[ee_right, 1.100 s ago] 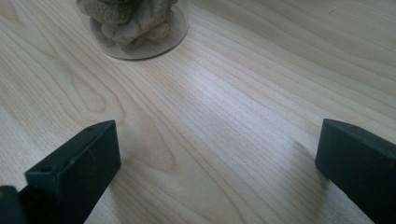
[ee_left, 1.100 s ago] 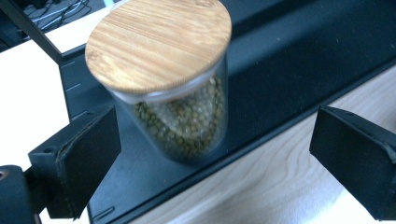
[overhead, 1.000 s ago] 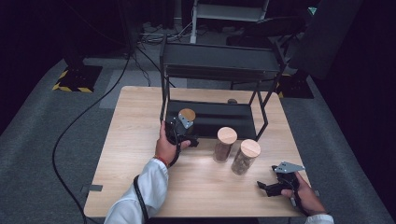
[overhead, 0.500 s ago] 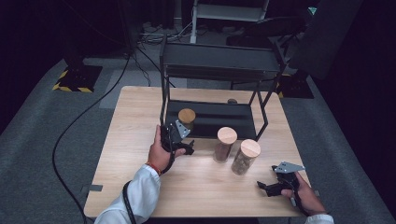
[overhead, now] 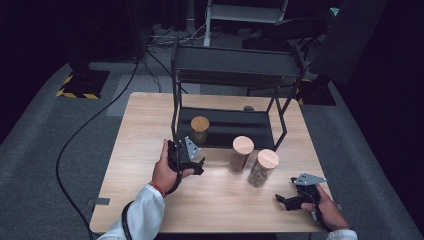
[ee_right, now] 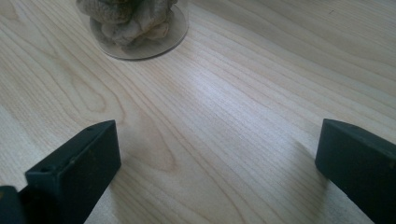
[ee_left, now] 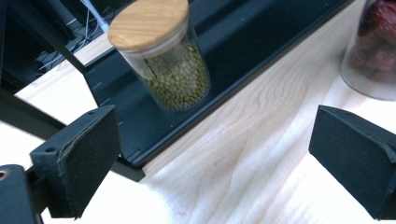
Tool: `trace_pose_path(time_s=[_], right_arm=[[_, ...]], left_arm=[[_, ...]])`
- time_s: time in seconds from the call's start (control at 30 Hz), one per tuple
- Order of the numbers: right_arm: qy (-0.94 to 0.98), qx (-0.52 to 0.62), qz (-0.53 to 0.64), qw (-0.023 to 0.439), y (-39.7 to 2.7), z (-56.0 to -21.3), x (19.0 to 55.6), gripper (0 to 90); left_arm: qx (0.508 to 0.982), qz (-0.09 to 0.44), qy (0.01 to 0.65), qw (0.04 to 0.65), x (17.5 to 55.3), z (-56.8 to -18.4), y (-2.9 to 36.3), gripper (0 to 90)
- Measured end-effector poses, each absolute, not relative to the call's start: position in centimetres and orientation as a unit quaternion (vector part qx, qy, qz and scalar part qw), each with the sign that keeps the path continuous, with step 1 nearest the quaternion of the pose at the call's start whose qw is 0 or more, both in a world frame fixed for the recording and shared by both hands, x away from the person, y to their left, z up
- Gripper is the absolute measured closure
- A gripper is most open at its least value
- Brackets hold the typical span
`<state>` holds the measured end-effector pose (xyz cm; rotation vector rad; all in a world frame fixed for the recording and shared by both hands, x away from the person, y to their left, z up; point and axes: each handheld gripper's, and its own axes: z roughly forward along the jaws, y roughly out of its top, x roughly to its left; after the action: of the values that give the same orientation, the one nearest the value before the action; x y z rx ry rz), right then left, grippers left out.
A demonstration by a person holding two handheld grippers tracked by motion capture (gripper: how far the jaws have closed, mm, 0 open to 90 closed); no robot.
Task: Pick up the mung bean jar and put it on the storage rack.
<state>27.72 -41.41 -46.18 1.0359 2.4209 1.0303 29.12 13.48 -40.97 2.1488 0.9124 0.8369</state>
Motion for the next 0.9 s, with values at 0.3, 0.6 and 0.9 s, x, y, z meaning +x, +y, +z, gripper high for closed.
trace_pose_path(time_s=[0.3, 0.6, 0.9], right_arm=[[0.846, 0.362, 0.360, 0.156, -41.4, -46.2, 27.7, 0.0], [0.846, 0.362, 0.360, 0.156, -41.4, -46.2, 27.7, 0.0], [0.846, 0.362, 0.360, 0.156, -41.4, -46.2, 27.7, 0.0]], left_arm=[[0.827, 0.328, 0.331, 0.313, 27.3, -42.0, 14.1, 1.8], [0.832, 0.335, 0.323, 0.301, 25.8, -42.8, 14.7, 1.8], [0.844, 0.343, 0.304, 0.280, 24.4, -43.3, 15.7, 1.7]])
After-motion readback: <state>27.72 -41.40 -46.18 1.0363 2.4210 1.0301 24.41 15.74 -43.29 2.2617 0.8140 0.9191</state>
